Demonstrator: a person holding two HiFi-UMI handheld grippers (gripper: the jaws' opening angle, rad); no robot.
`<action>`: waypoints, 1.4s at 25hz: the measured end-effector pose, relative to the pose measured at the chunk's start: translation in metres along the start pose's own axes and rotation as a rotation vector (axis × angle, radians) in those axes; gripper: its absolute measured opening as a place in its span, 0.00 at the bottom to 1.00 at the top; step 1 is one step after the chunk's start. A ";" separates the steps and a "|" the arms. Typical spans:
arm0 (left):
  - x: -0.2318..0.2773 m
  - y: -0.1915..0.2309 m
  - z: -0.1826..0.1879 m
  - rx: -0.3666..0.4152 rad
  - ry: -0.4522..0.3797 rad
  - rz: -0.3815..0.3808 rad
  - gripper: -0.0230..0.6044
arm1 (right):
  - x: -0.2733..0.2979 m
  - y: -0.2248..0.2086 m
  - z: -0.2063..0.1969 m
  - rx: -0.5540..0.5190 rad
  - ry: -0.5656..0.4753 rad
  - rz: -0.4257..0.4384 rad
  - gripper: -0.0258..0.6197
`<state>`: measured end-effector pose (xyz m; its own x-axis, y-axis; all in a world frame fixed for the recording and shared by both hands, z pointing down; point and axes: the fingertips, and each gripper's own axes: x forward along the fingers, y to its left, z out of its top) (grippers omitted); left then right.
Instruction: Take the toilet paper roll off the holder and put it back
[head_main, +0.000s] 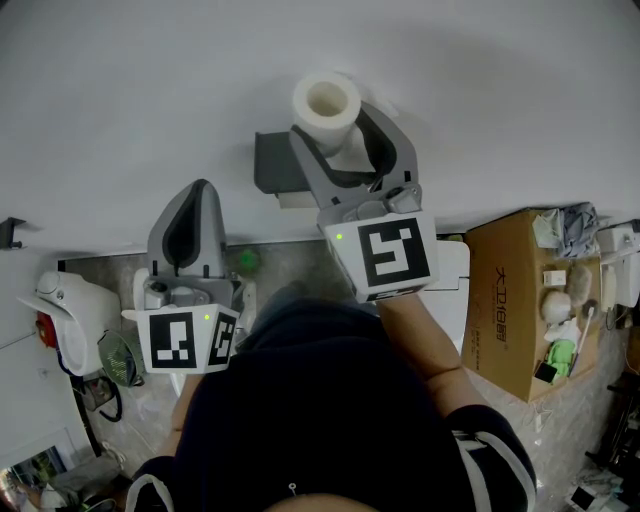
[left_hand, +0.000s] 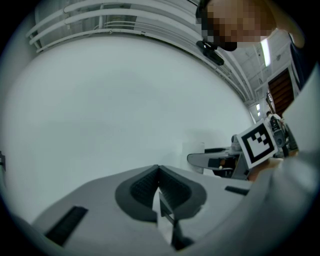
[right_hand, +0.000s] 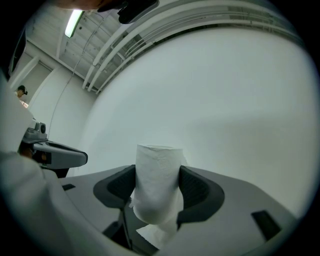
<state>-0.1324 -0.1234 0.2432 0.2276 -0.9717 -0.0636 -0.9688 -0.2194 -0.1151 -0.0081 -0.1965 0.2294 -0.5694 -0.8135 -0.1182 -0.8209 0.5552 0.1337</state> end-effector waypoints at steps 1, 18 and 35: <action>0.000 0.000 0.000 -0.001 0.000 0.001 0.04 | 0.001 0.001 -0.001 0.000 0.003 0.003 0.47; 0.003 -0.002 -0.003 0.003 0.010 0.000 0.04 | 0.009 0.007 -0.022 0.008 0.054 0.025 0.47; 0.006 -0.003 -0.004 -0.004 0.008 0.001 0.04 | 0.014 0.012 -0.030 -0.009 0.117 0.054 0.47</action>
<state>-0.1283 -0.1284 0.2470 0.2257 -0.9726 -0.0560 -0.9695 -0.2186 -0.1107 -0.0245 -0.2058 0.2585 -0.6035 -0.7974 0.0047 -0.7884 0.5975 0.1460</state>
